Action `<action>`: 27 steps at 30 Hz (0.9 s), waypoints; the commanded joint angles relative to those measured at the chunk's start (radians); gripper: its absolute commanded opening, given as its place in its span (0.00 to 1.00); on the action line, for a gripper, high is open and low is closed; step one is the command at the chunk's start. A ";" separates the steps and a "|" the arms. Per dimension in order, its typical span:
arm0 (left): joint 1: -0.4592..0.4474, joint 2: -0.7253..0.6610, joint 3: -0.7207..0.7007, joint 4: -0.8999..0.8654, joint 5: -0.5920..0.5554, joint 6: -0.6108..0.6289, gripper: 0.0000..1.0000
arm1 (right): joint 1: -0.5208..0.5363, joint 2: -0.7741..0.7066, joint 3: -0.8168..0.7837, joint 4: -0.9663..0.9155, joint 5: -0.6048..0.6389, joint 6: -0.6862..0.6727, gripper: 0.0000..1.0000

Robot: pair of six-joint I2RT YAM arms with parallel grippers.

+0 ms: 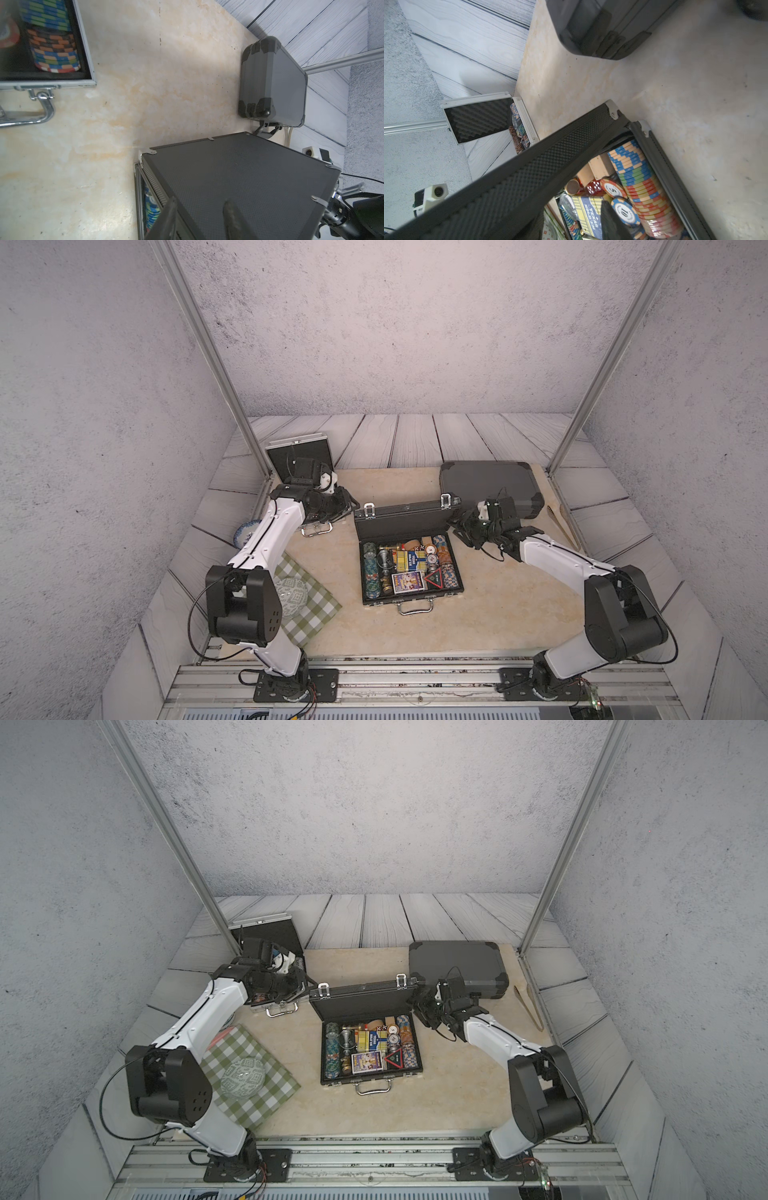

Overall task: Close the poker set cases
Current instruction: Close the lid of the poker set case.

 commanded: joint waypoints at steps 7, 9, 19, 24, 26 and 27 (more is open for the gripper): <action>-0.008 -0.042 -0.014 -0.060 -0.142 0.014 0.40 | 0.001 -0.129 -0.107 -0.029 0.007 -0.012 0.48; -0.008 -0.043 -0.008 -0.069 -0.194 0.008 0.41 | 0.001 -0.151 -0.134 -0.032 0.001 -0.020 0.48; -0.006 -0.037 0.003 -0.111 -0.366 0.026 0.41 | 0.002 -0.243 -0.250 -0.126 -0.028 -0.142 0.50; -0.012 -0.037 -0.030 -0.106 -0.377 0.028 0.41 | 0.001 -0.261 -0.282 -0.170 -0.021 -0.215 0.50; -0.020 -0.034 -0.039 -0.104 -0.380 0.031 0.41 | 0.001 -0.264 -0.287 -0.189 -0.021 -0.247 0.50; -0.025 -0.034 -0.041 -0.103 -0.380 0.034 0.41 | 0.001 -0.261 -0.286 -0.201 -0.021 -0.265 0.51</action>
